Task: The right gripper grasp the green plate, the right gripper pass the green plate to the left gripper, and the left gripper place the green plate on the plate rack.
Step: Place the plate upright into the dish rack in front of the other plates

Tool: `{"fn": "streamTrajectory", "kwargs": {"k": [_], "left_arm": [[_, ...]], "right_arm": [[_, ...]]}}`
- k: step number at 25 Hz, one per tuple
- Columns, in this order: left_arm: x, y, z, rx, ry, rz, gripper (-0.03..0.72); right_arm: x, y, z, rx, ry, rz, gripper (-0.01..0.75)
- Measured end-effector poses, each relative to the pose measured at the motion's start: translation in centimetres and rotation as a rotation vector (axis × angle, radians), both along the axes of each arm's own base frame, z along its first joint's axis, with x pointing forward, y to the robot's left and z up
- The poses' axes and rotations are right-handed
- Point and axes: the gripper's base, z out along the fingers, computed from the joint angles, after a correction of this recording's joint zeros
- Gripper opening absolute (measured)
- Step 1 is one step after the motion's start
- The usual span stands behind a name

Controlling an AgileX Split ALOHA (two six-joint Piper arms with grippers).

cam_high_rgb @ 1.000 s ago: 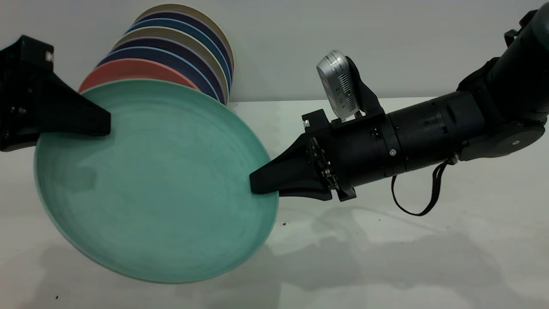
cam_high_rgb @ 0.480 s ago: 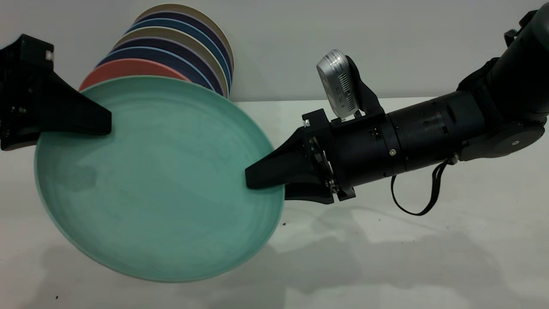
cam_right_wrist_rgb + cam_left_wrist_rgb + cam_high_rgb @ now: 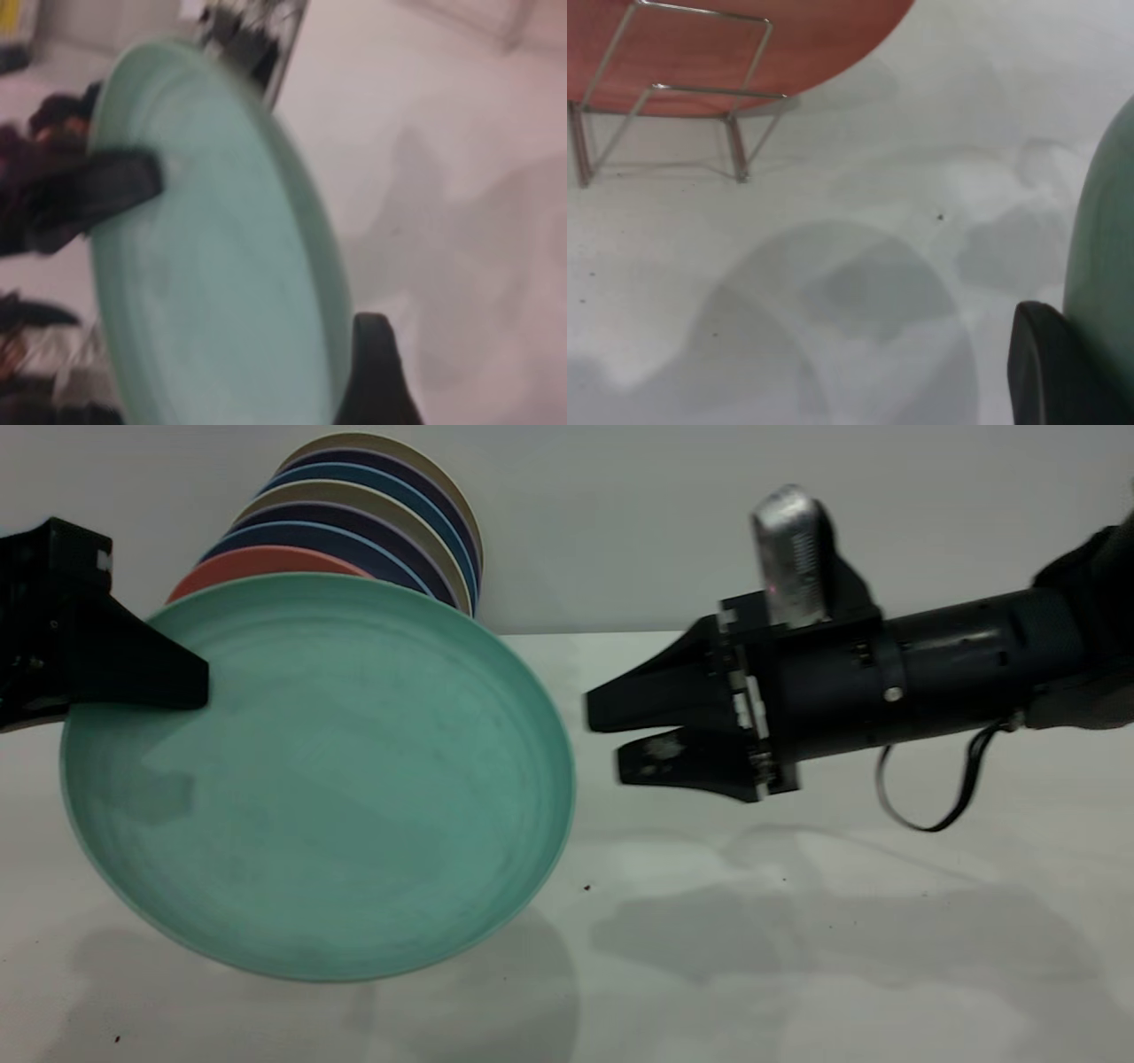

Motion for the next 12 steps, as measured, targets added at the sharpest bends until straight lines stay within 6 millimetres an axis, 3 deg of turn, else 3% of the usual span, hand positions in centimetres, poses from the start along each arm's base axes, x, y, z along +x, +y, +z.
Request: {"fn": "streamTrajectory", "kwargs": {"k": [12], "left_arm": [[0.4, 0.0, 0.6, 0.135, -0.057, -0.163, 0.057]], "right_arm": [[0.9, -5.5, -1.8, -0.213, 0.063, -0.059, 0.568]]}}
